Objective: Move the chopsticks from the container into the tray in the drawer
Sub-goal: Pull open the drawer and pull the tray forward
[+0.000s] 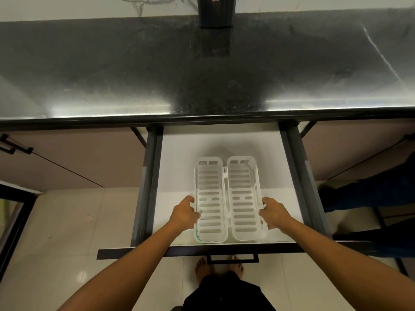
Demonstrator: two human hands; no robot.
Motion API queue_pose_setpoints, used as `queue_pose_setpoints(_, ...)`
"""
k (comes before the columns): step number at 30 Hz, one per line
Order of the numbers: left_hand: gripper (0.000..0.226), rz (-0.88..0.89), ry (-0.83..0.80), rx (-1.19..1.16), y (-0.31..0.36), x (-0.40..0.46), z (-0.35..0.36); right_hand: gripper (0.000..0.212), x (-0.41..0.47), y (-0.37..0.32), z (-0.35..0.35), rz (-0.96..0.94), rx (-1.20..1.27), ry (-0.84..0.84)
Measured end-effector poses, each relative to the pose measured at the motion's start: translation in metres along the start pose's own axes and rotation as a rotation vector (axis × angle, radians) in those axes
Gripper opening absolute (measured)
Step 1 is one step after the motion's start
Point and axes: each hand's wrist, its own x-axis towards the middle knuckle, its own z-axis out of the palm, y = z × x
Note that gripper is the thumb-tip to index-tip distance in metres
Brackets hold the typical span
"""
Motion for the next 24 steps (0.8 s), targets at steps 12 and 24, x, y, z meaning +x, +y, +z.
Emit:
queue_pose_setpoints(12,0.035,0.023,-0.013,-0.016,0.0004,-0.0032,-0.0022,0.024,0.0005,0.0019,0.0049,-0.013,-0.022,-0.030)
queue_pose_setpoints(24,0.034,0.034,-0.029,0.000,-0.0002,-0.0002,-0.0060,0.029,-0.0002,0.0004,0.0039,-0.038,-0.091,-0.058)
